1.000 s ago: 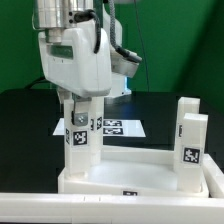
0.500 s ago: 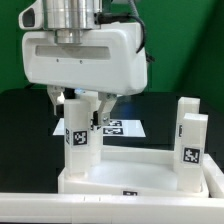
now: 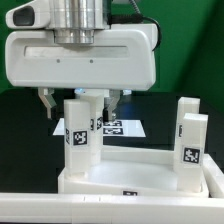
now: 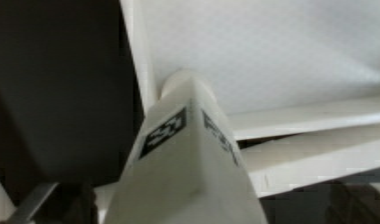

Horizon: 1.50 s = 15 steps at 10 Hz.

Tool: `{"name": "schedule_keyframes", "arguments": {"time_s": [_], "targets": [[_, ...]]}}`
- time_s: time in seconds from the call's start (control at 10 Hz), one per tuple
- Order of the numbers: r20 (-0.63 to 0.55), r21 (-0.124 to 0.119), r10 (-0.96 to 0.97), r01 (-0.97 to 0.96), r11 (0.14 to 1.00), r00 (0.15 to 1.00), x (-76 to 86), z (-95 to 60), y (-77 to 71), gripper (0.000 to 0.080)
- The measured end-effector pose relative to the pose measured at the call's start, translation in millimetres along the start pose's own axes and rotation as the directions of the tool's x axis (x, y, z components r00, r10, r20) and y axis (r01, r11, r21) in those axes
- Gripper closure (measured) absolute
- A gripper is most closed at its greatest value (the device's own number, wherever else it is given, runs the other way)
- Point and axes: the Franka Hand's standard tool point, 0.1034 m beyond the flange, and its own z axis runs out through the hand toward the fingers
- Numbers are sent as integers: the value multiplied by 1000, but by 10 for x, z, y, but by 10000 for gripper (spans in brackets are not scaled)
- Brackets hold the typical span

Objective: Assemble desk

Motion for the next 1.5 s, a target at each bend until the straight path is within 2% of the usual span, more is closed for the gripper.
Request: {"name": "schedule_keyframes", "arguments": {"time_s": [0.5, 0.7, 1.0, 1.3, 1.5], "targets": [[5, -9, -331, 331, 944, 944, -1, 1, 35, 151], [7, -9, -379, 379, 926, 926, -4, 4, 37, 151], [8, -9, -377, 377, 926, 926, -6, 9, 38, 514], [7, -9, -353, 353, 936, 936, -6, 9, 39, 511], [17, 5, -110, 110, 994, 994, 11, -10, 59, 511]]}}
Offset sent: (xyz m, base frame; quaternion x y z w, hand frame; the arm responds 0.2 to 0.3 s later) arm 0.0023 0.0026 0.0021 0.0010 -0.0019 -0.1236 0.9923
